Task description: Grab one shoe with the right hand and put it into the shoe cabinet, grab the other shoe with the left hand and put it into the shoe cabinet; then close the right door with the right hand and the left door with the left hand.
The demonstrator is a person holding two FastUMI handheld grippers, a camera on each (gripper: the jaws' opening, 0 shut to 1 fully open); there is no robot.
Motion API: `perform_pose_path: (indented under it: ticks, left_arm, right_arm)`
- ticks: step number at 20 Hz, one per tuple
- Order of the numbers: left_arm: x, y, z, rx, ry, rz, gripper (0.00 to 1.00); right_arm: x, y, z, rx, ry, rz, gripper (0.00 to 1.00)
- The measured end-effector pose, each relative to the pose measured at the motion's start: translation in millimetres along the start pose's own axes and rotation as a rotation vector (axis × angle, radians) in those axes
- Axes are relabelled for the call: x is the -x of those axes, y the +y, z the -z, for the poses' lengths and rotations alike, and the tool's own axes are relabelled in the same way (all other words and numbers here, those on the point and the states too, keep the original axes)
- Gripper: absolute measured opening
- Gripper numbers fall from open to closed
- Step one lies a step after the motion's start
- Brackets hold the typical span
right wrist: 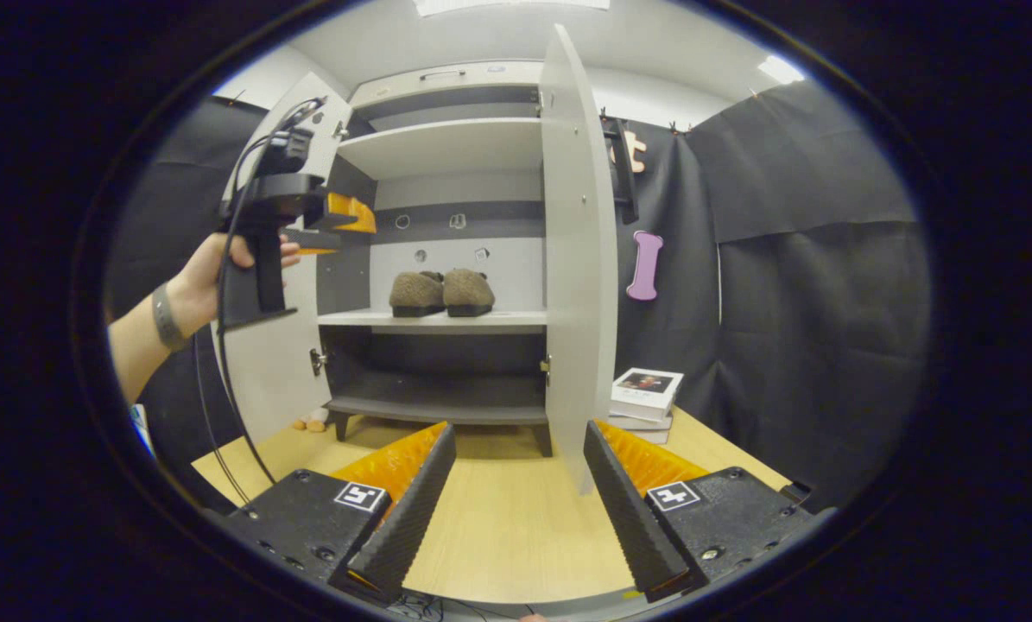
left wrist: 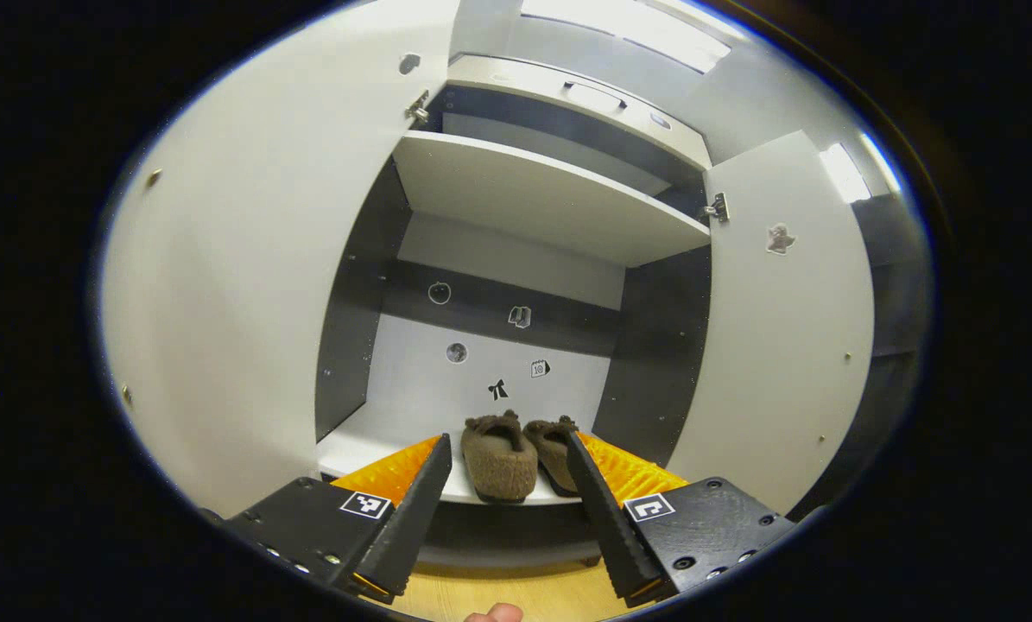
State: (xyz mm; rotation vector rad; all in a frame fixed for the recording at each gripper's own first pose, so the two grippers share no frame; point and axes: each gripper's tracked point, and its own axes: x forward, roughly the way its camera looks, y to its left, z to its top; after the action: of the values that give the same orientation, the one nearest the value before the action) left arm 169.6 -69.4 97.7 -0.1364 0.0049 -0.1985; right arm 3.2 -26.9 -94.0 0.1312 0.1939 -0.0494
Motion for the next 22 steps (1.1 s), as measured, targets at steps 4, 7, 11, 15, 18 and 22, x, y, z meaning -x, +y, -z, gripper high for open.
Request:
perform_pose_path:
  ticks: [4, 7, 11, 15, 18, 22]
  left_arm:
    - [77, 12, 38, -0.009, -0.031, -0.051, 0.83]
    - [118, 23, 60, -0.033, -0.05, -0.097, 0.85]
    - [153, 26, 68, -0.09, -0.053, -0.153, 0.85]
    - [174, 26, 77, -0.107, -0.035, -0.205, 0.99]
    - [179, 22, 82, -0.123, -0.02, -0.186, 0.94]
    - [188, 15, 91, -0.121, 0.026, -0.15, 0.95]
  right_arm:
    - [4, 1, -10, -0.007, -0.031, -0.007, 0.95]
    - [8, -1, -13, -0.01, -0.035, 0.005, 0.95]
    - [13, 0, -20, -0.031, -0.05, -0.006, 0.95]
    - [11, -31, -75, -0.023, -0.169, 0.057, 0.98]
    - [6, -79, -137, -0.027, -0.248, 0.109, 0.99]
    - [-18, -149, -209, 0.025, -0.293, 0.145, 0.99]
